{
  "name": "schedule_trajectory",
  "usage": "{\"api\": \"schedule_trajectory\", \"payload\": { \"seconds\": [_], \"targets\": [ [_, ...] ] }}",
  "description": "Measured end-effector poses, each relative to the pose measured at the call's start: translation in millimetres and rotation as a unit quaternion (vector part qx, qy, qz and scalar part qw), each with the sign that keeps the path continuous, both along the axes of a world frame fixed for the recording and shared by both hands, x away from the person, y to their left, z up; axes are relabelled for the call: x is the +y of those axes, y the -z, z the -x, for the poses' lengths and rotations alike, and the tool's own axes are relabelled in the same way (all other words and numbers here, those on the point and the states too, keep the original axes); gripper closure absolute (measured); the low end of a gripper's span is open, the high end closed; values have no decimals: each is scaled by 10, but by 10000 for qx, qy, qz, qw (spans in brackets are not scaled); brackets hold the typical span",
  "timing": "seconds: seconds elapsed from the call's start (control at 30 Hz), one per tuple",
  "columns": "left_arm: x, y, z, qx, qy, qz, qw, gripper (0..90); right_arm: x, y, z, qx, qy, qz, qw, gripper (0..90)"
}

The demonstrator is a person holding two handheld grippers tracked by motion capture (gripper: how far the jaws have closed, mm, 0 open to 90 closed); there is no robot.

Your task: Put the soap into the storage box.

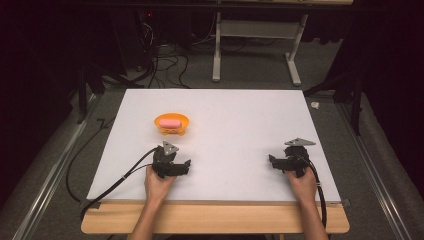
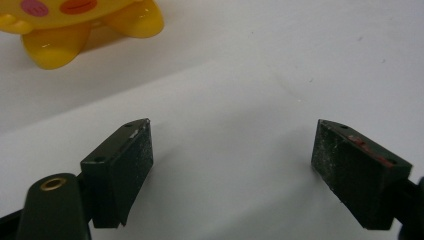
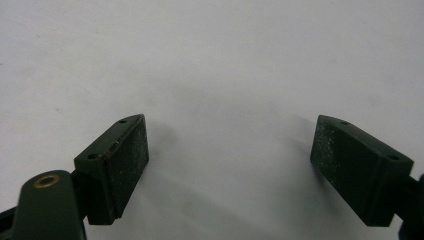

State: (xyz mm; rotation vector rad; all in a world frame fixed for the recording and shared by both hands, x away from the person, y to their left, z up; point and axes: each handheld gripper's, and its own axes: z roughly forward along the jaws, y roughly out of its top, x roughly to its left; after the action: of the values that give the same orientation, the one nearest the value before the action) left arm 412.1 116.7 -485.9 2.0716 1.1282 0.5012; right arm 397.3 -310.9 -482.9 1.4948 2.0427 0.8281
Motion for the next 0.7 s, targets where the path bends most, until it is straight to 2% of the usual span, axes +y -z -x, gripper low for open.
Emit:
{"api": "schedule_trajectory", "payload": {
  "seconds": [0.43, 0.7],
  "targets": [
    [-1, 14, -23, 107, -20, -4, 9999, 161, 0, 0, 0, 0, 0, 2, 10000, 160],
    [4, 19, -23, 106, -19, 18, 9999, 159, 0, 0, 0, -1, -1, 3, 10000, 160]
  ]
}}
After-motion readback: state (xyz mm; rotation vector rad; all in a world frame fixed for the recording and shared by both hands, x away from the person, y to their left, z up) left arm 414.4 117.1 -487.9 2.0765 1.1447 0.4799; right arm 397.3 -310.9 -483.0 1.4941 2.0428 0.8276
